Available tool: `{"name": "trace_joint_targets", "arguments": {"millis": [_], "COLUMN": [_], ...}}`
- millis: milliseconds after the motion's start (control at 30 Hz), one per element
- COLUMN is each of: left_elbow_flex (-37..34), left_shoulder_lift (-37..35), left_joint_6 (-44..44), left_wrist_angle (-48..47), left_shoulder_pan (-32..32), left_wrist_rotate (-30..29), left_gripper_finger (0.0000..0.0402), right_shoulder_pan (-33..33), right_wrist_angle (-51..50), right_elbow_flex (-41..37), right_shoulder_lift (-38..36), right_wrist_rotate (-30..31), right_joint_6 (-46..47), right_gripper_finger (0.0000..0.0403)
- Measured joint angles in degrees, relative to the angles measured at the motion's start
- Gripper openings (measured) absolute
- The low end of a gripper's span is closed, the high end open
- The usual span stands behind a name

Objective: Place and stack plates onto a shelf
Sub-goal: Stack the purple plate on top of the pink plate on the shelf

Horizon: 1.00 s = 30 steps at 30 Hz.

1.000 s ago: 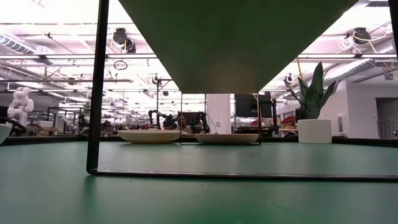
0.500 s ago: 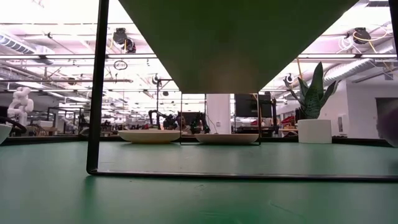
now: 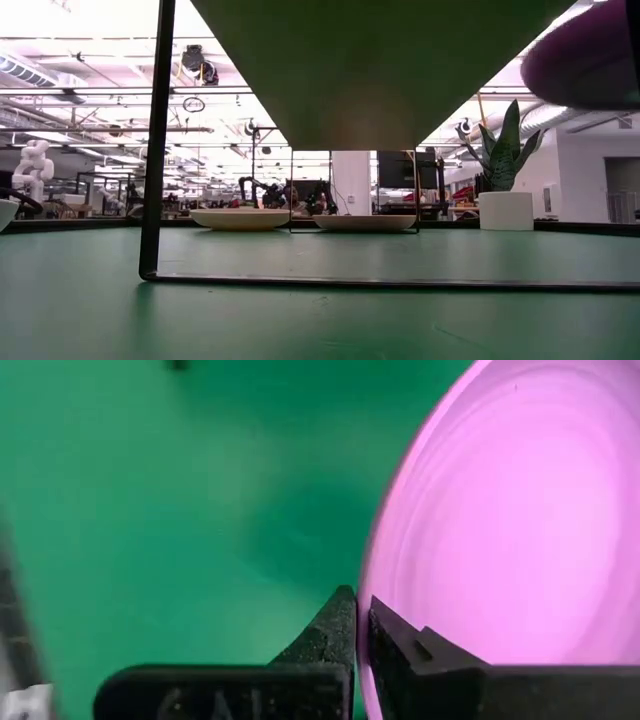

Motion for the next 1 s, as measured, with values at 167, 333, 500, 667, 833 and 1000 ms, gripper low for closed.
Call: {"name": "trace_joint_targets", "arguments": {"millis": [167,333,500,667,833,1000], "left_elbow_flex": [0.0,-0.02,-0.02,-0.02,-0.02,-0.02], "left_shoulder_lift": [0.0,0.0,0.0,0.0,0.0,0.0], "left_joint_6": [-0.88,-2.17,-5.06,-6.54,-7.12,-7.82], "left_wrist_angle": [-0.25,-0.79,-1.18,-1.25,-1.2,-1.2], "left_shoulder_pan": [-1.32,-2.7,-3.73,-5.27,-6.07,-6.08], "left_wrist_rotate": [0.0,0.02,-0.03,0.0,-0.69,-1.13], "left_gripper_finger": [0.0181,0.0181,0.0181,0.0181,0.0181,0.0181], "right_shoulder_pan": [-2.82,-6.13,-10.76,-18.04,-26.46,-34.48], "right_wrist_angle": [-0.72,-0.71,-0.7,-0.74,1.51,10.79], "right_elbow_flex": [1.59,1.74,1.74,1.91,4.93,7.39], "right_shoulder_lift": [-1.72,-4.73,-8.47,-11.05,-11.47,-11.49], "right_wrist_rotate": [2.99,6.32,9.26,9.21,9.21,8.73], "right_joint_6": [-3.28,-7.27,-13.75,-23.21,-36.38,-51.48], "right_gripper_finger": [0.0,0.0,0.0,0.0,0.0,0.0]}}
